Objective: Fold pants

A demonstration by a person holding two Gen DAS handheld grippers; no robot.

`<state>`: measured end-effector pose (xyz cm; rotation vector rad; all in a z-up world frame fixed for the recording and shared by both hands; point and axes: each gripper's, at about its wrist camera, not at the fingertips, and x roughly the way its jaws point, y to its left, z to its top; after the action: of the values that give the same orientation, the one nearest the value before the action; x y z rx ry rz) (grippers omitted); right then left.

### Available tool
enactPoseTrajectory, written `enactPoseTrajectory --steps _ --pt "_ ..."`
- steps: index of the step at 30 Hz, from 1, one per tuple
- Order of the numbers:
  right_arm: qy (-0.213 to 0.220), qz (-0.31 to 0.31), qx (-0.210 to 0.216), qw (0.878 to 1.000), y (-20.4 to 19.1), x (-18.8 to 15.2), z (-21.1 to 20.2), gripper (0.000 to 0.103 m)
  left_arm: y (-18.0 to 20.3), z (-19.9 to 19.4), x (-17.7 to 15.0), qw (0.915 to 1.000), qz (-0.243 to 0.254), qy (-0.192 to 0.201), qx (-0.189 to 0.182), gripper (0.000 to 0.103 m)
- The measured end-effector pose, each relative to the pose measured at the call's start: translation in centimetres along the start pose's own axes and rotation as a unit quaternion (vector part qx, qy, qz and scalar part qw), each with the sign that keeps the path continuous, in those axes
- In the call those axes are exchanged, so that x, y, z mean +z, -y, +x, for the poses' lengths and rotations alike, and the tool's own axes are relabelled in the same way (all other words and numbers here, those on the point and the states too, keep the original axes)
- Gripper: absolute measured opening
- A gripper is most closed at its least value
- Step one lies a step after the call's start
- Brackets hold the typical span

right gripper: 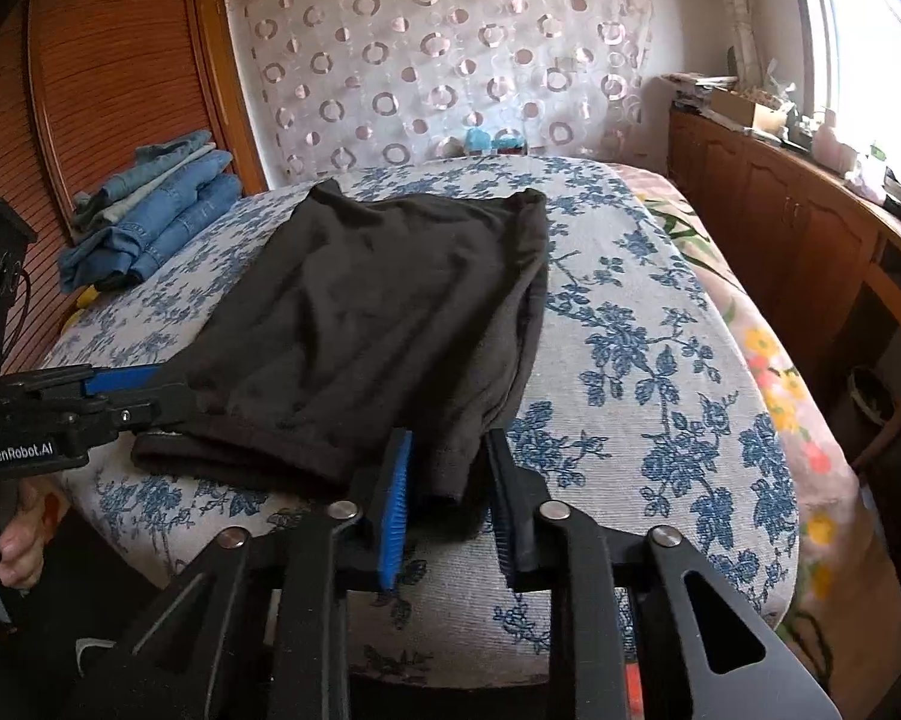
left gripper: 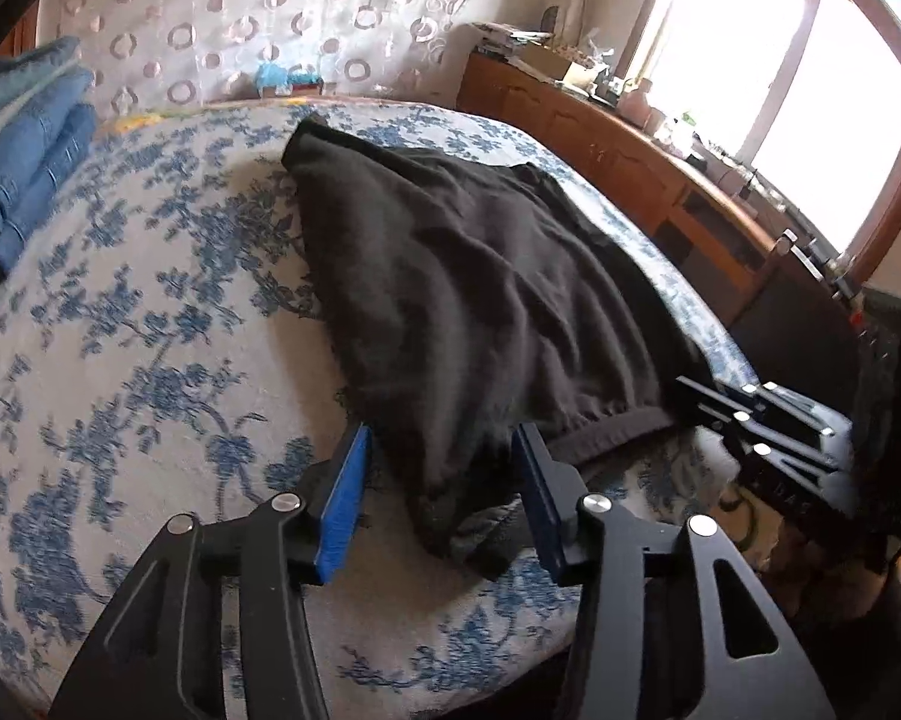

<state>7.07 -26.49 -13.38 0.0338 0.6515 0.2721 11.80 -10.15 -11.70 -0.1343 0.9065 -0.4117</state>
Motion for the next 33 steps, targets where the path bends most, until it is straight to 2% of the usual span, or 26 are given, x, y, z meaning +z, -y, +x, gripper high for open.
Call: enactPoseTrajectory --steps 1,3,8,10,16,22,28,33 --pt "-0.002 0.003 0.004 1.0 0.1 0.1 0.1 0.02 0.0 0.1 0.0 1.0 -0.004 -0.001 -0.006 0.049" --pt "-0.004 0.011 0.015 1.0 0.4 0.2 0.2 0.018 0.2 0.1 0.0 1.0 0.0 -0.002 -0.001 0.04" --pt "-0.008 0.018 0.032 0.999 0.9 0.3 0.2 0.013 0.7 0.1 -0.1 0.9999 0.012 -0.001 -0.006 0.01" --pt "-0.007 0.023 0.038 0.999 1.1 0.3 0.1 0.011 1.4 -0.3 0.1 0.9992 0.039 0.004 -0.004 0.008" --pt "0.021 0.035 0.065 0.997 1.5 2.1 -1.7 0.01 2.4 -5.4 2.3 0.9953 0.069 0.065 -0.019 0.006" --pt "0.082 -0.006 0.079 0.994 -0.4 6.2 -6.6 0.01 2.7 -11.4 5.3 0.9883 0.076 0.13 -0.025 0.006" --pt "0.154 -0.054 0.095 0.982 -2.6 10.2 -13.1 0.01 2.8 -18.1 7.9 0.9765 0.084 0.197 -0.025 0.006" --pt "0.191 -0.083 0.103 0.973 -4.4 12.4 -16.2 0.01 2.3 -20.9 9.3 0.9694 0.088 0.229 -0.008 0.006"
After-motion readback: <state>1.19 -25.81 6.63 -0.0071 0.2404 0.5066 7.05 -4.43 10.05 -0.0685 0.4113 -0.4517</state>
